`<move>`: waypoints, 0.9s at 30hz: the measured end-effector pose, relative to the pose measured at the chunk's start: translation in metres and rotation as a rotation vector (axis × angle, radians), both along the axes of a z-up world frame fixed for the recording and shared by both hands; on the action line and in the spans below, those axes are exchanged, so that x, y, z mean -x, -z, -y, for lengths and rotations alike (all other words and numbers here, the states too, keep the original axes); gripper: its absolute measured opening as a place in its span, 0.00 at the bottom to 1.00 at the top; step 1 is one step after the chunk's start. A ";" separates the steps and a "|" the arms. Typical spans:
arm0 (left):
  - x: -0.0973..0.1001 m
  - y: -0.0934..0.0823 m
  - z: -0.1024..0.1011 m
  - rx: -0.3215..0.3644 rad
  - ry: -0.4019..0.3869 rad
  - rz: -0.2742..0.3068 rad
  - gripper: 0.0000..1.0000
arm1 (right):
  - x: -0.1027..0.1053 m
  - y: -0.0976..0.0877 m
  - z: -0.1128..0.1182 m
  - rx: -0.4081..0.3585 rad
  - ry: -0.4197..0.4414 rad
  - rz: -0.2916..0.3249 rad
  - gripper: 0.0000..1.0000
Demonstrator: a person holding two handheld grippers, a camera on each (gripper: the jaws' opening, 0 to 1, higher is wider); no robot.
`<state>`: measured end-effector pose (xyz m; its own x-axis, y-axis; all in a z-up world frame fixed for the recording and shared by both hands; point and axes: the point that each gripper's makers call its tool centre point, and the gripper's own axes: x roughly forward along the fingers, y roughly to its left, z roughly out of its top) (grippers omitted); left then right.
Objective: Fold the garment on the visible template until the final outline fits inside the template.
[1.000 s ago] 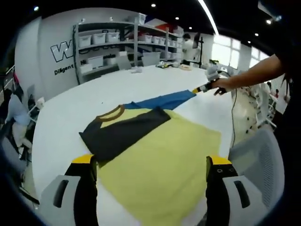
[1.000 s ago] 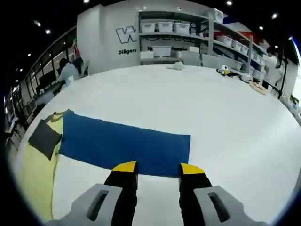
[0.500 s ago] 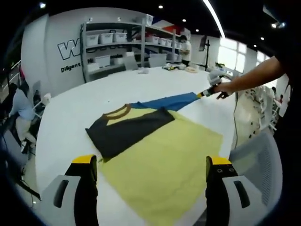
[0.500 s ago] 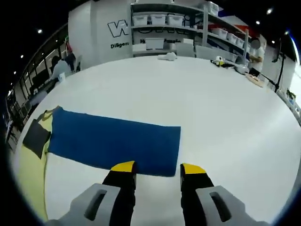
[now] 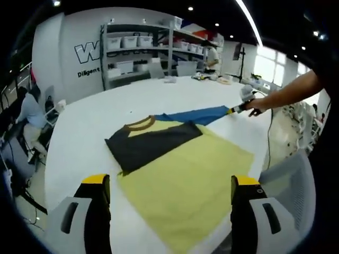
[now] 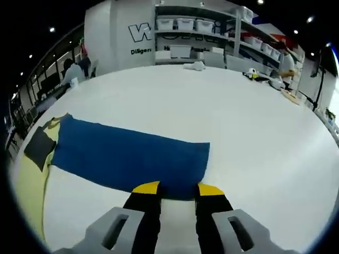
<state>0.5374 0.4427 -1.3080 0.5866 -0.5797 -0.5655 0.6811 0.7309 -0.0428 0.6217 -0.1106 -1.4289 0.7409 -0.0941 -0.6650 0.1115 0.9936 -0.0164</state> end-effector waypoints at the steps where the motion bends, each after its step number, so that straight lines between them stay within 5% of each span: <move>1: 0.001 0.000 0.000 -0.001 -0.001 0.002 0.91 | -0.001 -0.001 -0.005 -0.007 -0.022 -0.002 0.05; 10: 0.011 0.000 -0.009 -0.019 -0.011 0.008 0.90 | -0.005 -0.001 -0.008 -0.049 -0.033 -0.002 0.00; 15: 0.014 0.000 -0.014 -0.019 -0.020 0.010 0.89 | -0.012 -0.021 -0.014 -0.044 -0.062 0.071 0.00; 27: 0.020 -0.002 -0.011 0.012 -0.012 0.035 0.90 | -0.021 -0.057 -0.037 -0.049 -0.109 0.121 0.00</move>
